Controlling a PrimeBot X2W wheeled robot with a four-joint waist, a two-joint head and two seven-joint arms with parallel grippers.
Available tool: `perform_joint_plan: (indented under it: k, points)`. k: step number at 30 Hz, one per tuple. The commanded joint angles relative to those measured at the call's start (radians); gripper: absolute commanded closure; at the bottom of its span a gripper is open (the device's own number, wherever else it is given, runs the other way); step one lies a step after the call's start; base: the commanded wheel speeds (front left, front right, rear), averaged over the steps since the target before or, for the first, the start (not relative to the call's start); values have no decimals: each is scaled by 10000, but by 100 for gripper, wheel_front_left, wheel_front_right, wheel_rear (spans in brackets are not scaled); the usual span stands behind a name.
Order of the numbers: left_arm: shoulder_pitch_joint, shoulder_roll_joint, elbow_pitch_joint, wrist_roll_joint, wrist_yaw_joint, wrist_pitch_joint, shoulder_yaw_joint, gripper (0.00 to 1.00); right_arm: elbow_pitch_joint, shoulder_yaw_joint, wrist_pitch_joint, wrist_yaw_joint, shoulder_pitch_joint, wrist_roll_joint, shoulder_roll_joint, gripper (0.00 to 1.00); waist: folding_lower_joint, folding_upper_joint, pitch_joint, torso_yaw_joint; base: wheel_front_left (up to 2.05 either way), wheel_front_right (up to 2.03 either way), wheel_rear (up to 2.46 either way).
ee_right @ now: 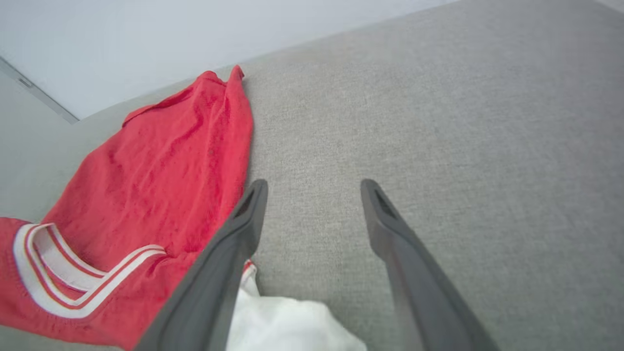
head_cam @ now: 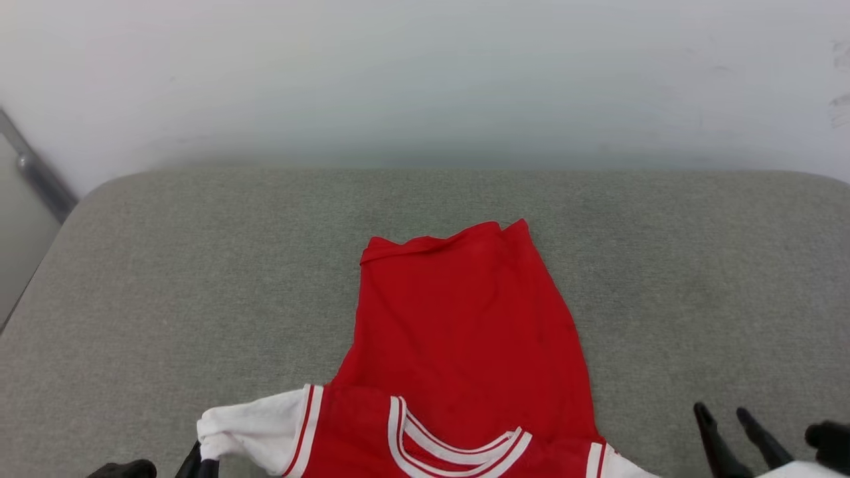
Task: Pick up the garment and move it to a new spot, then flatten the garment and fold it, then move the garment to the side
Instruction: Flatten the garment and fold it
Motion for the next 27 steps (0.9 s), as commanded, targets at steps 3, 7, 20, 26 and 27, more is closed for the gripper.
perform_joint_plan:
  k: [3, 7, 20, 26, 27]
  points:
    - [-302, 5, -360, 205, 69, -20, -103, 100, 248, -355, 485, -3, -883, 270, -35, 0, 0, -1, 181, 318, 0, 0, 0]
    - [-746, -60, -880, 449, 69, -68, -267, 100, 1051, -439, 1634, -3, -2602, 546, -449, 0, 0, -1, 670, 765, 0, 0, 0]
    - [-2614, -773, -1171, 888, -716, -536, -933, 100, 4633, 948, 5704, -3, -8499, 395, -1825, 0, 0, -1, 2940, 2443, 0, 0, 0]
    - [-3250, -1081, -843, 917, -1170, -729, -1041, 100, 6043, 1340, 6232, -3, -10208, 11, -1773, 0, 0, -1, 3792, 2952, 0, 0, 0]
    - [-3328, -1125, -776, 919, -1241, -749, -1064, 100, 6284, 1367, 6313, -3, -10422, -27, -1746, 0, 0, -1, 3907, 3010, 0, 0, 0]
